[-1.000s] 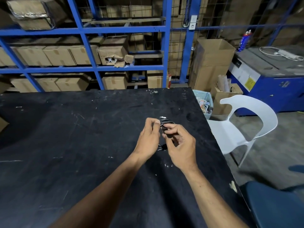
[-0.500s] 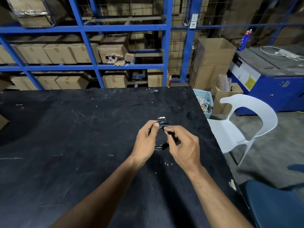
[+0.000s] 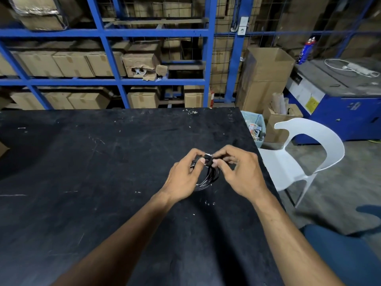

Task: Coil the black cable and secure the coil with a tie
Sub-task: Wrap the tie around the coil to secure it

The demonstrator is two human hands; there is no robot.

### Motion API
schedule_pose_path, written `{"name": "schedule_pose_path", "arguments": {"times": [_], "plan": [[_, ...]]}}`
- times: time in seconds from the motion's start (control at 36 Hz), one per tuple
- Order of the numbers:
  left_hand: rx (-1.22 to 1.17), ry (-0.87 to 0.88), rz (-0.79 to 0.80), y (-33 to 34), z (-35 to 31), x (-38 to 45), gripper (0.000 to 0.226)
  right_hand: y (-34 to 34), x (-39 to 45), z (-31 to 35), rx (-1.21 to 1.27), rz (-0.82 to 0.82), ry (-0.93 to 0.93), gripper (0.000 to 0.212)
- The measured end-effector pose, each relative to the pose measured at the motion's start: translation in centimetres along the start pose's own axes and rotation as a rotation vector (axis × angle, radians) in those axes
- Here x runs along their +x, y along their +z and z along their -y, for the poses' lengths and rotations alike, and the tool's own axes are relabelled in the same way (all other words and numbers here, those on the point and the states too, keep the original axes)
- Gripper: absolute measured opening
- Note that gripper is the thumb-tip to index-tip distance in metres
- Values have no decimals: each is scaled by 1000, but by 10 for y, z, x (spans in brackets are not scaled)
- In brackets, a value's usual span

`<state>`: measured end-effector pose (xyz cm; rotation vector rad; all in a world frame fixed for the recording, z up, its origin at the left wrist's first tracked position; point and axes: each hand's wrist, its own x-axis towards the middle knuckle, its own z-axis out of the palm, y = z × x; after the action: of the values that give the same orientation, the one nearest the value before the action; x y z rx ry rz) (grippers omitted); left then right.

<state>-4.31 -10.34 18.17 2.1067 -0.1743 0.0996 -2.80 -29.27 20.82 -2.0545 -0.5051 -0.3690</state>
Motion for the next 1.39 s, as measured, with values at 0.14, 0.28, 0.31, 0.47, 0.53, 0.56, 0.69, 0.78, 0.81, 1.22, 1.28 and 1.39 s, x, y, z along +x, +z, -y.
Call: {"name": "schedule_pose_path", "arguments": {"times": [0.14, 0.28, 0.31, 0.47, 0.53, 0.56, 0.69, 0.78, 0.81, 1.22, 1.28, 1.39], "plan": [[-86, 8, 21, -3, -2, -3, 14, -8, 6, -4, 21, 77, 16, 13], [-160, 29, 21, -4, -9, -3, 16, -9, 9, -6, 129, 123, 66, 15], [-159, 35, 20, -4, -9, -3, 17, -9, 9, -6, 156, 123, 89, 14], [-137, 54, 52, -9, -11, -2, 21, -8, 11, -7, 264, 145, 194, 15], [-116, 64, 75, -9, -10, -3, 22, -10, 12, -7, 253, 145, 195, 13], [-102, 67, 88, -9, -10, -3, 23, -11, 13, -7, 239, 149, 195, 13], [-56, 104, 128, -6, -4, -4, 24, -15, 16, -6, 199, 170, 227, 13], [-26, 141, 149, -6, 1, -5, 24, -16, 17, -5, 194, 172, 254, 13], [-19, 151, 149, -5, 1, -5, 26, -17, 18, -5, 192, 172, 263, 13], [163, 146, 222, -8, 6, -2, 16, -14, 24, -9, 294, 271, 399, 31], [61, 110, 215, -6, 7, -1, 17, -12, 29, -9, 319, 279, 431, 33], [-212, 59, 117, -1, 6, 3, 29, -6, 37, -9, 444, 267, 447, 38]]}}
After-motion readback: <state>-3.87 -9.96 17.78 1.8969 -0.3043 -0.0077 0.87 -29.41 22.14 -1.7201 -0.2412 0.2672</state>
